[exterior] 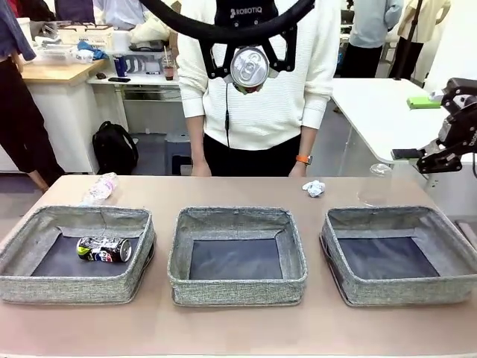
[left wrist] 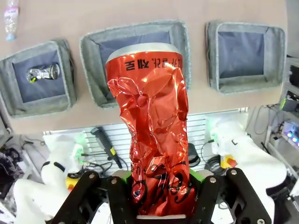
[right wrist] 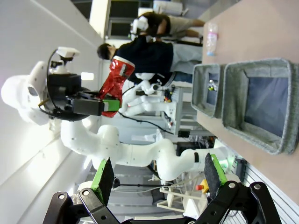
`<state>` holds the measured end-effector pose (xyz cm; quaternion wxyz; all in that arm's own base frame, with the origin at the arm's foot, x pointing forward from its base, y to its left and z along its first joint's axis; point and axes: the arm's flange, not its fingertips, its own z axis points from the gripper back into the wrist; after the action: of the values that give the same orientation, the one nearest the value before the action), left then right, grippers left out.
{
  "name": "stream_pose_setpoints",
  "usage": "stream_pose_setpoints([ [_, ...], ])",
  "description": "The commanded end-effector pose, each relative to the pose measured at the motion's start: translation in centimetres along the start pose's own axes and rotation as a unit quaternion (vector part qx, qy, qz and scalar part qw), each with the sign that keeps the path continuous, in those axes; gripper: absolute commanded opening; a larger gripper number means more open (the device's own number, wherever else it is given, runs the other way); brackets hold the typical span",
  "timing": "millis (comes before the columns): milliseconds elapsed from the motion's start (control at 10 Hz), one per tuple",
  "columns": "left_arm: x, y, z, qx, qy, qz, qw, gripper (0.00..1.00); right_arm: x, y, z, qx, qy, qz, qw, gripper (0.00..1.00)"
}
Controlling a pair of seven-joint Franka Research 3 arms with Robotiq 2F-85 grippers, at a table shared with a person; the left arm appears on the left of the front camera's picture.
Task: Sort the waste into the appropriate baskets.
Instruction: Pick up the waste item pointed out by the person.
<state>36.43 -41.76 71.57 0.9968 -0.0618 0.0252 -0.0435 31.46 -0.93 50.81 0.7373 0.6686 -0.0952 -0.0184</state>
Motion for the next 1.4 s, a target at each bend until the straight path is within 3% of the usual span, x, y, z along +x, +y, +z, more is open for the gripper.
stream_pose_setpoints([
  [0,0.2,0.1,-0.1,0.001,0.000,0.001,1.000,0.16,0.2,0.4,-0.1,0.014,-0.004,0.000,1.000,1.00],
  [300,-0.7,0.1,0.0,0.026,-0.094,0.016,0.995,0.16,0.2,0.4,-0.1,0.014,-0.004,0.000,1.000,1.00],
  [500,0.2,-0.1,0.3,0.016,-0.048,0.002,0.999,0.16,0.2,0.4,-0.1,0.014,-0.004,0.000,1.000,1.00],
  [1300,0.2,-0.1,0.3,0.016,-0.048,0.002,0.999,0.16,0.2,0.4,-0.1,0.014,-0.004,0.000,1.000,1.00],
])
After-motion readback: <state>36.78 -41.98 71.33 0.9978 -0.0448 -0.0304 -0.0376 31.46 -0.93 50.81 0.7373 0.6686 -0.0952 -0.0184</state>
